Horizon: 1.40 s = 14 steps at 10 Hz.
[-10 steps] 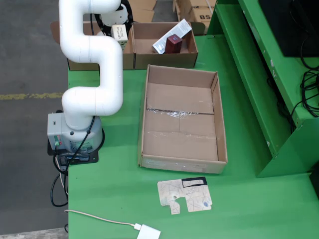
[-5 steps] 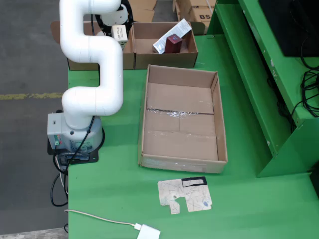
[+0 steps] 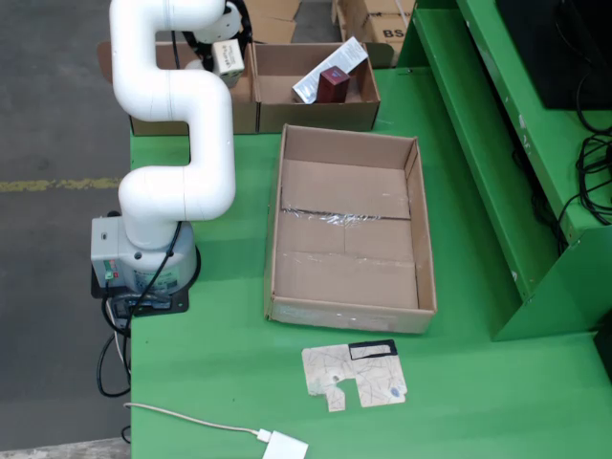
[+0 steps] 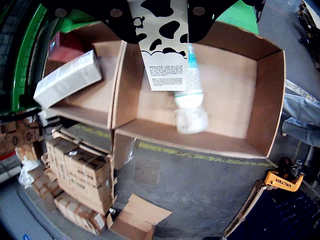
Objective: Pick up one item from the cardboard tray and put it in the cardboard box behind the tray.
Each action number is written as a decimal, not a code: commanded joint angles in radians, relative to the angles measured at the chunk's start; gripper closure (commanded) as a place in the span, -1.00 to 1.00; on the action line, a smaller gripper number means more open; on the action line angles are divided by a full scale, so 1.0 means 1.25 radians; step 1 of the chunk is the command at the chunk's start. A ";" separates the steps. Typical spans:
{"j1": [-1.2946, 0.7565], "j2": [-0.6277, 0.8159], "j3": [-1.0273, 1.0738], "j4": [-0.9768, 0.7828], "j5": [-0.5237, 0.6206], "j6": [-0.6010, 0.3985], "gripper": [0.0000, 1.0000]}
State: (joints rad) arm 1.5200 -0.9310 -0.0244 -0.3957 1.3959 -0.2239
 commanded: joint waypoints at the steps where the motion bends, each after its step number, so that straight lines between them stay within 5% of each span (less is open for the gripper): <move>1: 0.014 -0.125 0.020 0.567 -0.204 -0.104 1.00; 2: 0.034 -0.189 0.020 0.724 -0.352 -0.184 1.00; 14: 0.020 -0.218 0.020 0.725 -0.353 -0.180 1.00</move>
State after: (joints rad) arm 1.5401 -1.2362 -0.0260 0.5000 0.9632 -0.4417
